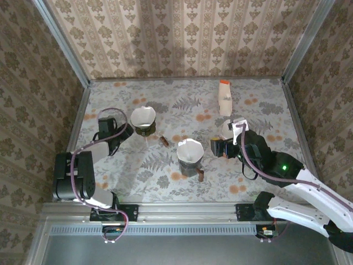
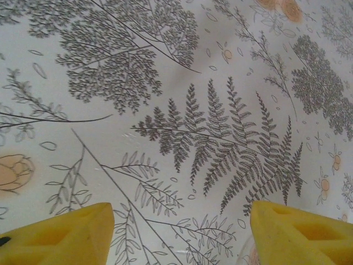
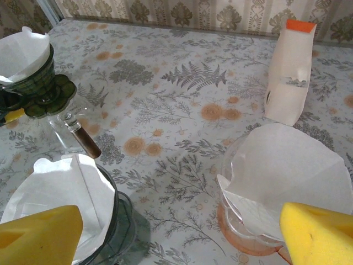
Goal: Place the coffee filter in the dripper
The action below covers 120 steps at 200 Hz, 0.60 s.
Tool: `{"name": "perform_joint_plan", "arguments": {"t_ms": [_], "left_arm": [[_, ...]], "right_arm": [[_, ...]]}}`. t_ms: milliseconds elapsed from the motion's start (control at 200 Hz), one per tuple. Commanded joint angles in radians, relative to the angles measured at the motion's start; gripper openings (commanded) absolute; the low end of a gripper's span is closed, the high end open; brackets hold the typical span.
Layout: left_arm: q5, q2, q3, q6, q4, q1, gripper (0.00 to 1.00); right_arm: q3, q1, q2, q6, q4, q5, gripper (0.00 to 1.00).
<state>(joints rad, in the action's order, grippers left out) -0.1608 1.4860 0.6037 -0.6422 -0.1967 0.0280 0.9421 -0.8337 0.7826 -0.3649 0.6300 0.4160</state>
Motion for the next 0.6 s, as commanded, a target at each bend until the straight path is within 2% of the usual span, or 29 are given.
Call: {"name": "perform_joint_plan", "arguments": {"t_ms": [0,595], "left_arm": [[-0.011,0.011,-0.013,-0.039,-0.059,0.017,0.67],[0.004,0.081,-0.021,-0.083,-0.106,0.109,0.61]], "right_arm": [[-0.011,0.008,-0.009,0.015,0.010,0.035,0.94],[-0.009,0.015,-0.012,0.021,0.016,0.044,0.94]]}}
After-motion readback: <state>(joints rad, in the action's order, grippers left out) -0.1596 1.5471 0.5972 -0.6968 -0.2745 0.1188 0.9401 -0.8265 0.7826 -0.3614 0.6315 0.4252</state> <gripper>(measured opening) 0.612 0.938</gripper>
